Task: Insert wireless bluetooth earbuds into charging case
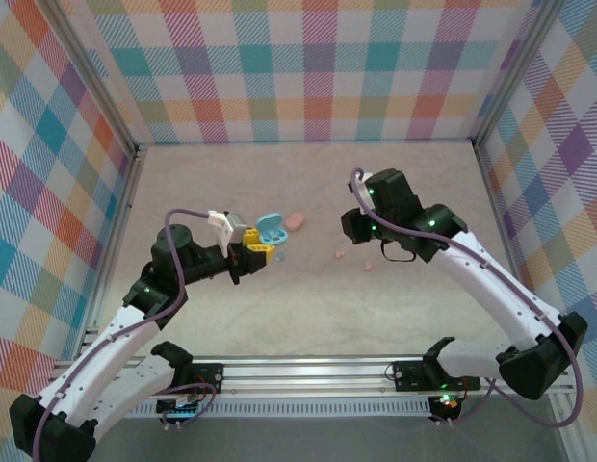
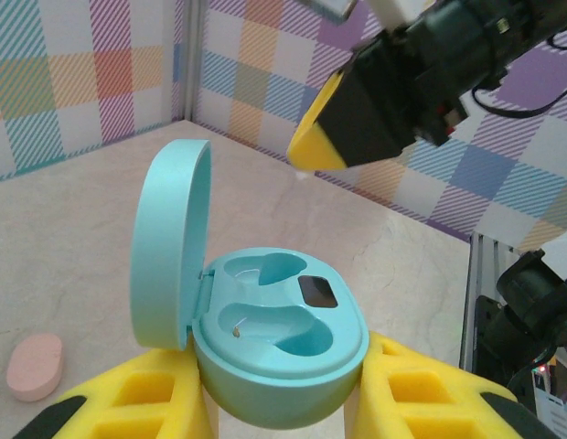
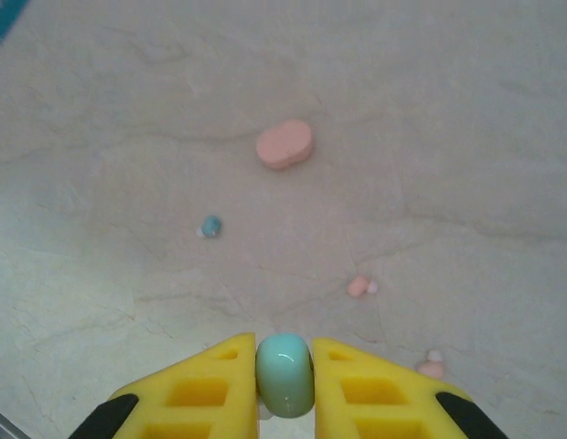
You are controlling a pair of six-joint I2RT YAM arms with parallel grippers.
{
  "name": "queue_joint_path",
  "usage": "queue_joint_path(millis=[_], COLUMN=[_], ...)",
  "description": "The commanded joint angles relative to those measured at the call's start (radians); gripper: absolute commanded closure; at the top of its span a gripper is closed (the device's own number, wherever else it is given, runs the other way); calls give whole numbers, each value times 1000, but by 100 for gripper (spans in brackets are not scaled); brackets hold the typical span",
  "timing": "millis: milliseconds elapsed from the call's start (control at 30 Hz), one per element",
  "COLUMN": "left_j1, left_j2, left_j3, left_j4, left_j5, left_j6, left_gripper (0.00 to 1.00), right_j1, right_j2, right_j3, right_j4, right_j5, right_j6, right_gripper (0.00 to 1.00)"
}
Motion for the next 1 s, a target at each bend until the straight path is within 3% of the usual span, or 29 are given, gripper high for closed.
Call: queue_joint_path(millis=[0,433,733,967], left_j1=[-10,-13,-18,-20], left_j2=[1,4,9,17], left_j3=[25,20,3,3], left_j4=[57,65,88,88], left_j5=[7,13,49,74], left_j6=[-25,-37,-18,-2], left_gripper=[79,79,79,79], right_j1=[31,202,276,297], right_j2=[-44,-31,65,109], right_j3=[54,86,165,183], right_j4=[15,210,220,206], right_j5=[-13,-129,-183,-151], right_j6=[-73,-308,-434,-497], right_gripper=[82,83,82,82])
